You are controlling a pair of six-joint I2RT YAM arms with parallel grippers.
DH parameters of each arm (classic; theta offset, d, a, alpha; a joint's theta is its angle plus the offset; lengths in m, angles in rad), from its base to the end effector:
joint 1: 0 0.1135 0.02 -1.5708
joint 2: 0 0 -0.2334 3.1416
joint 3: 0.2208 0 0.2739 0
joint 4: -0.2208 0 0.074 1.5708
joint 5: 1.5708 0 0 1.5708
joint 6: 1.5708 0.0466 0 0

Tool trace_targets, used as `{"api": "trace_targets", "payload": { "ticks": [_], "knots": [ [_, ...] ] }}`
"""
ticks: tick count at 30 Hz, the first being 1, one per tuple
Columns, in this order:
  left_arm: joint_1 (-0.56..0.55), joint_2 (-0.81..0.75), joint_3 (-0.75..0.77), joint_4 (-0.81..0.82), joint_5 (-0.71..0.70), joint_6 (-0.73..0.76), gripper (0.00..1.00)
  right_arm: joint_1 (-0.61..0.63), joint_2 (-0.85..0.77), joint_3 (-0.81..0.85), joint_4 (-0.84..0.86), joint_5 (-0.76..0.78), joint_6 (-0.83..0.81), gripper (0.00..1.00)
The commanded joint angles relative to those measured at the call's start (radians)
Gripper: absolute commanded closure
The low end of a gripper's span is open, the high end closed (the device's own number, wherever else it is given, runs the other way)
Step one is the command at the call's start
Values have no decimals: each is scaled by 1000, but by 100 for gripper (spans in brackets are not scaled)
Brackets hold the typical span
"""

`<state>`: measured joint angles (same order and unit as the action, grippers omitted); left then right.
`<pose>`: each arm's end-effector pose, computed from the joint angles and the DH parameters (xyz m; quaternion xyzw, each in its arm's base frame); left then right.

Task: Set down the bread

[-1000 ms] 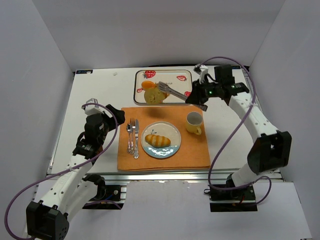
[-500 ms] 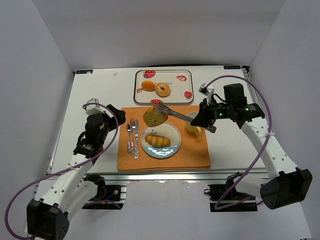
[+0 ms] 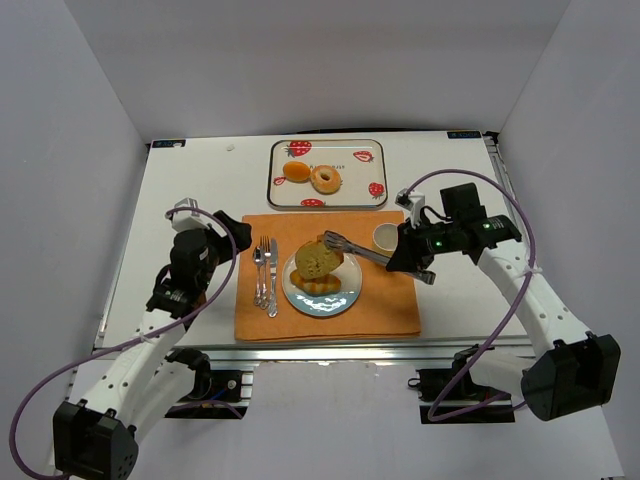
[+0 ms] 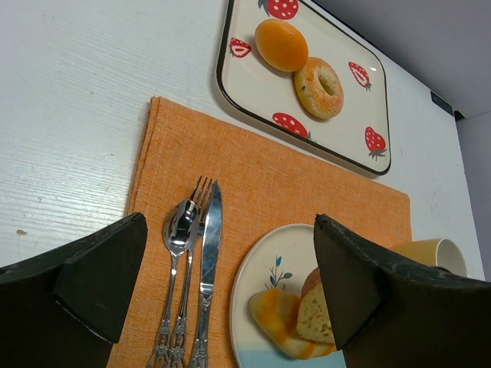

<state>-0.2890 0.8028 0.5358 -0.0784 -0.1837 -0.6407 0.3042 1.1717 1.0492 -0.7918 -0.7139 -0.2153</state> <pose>0.2365 -0.0614 0.2282 -0.1944 0.7929 -0.1896 0.5455 0.2471 0.1095 0.2689 -0.3367 0.8283 0.3439 0.2871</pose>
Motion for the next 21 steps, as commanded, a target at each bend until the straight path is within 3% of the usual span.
{"api": "trace_targets", "payload": {
  "ticks": [1, 9, 13, 21],
  "knots": [
    [8, -34, -10, -17, 4, -1, 2, 4, 19, -2, 37, 89, 17, 94],
    [8, -80, -19, -38, -5, -13, 2, 15, 69, 6, 85, 177, 36, 88],
    [8, -103, -23, -50, -10, -19, 2, 22, 77, 2, 94, 194, 36, 77],
    [8, -136, -36, -64, -19, -31, 2, 26, 78, 6, 108, 208, 36, 65]
  ]
}}
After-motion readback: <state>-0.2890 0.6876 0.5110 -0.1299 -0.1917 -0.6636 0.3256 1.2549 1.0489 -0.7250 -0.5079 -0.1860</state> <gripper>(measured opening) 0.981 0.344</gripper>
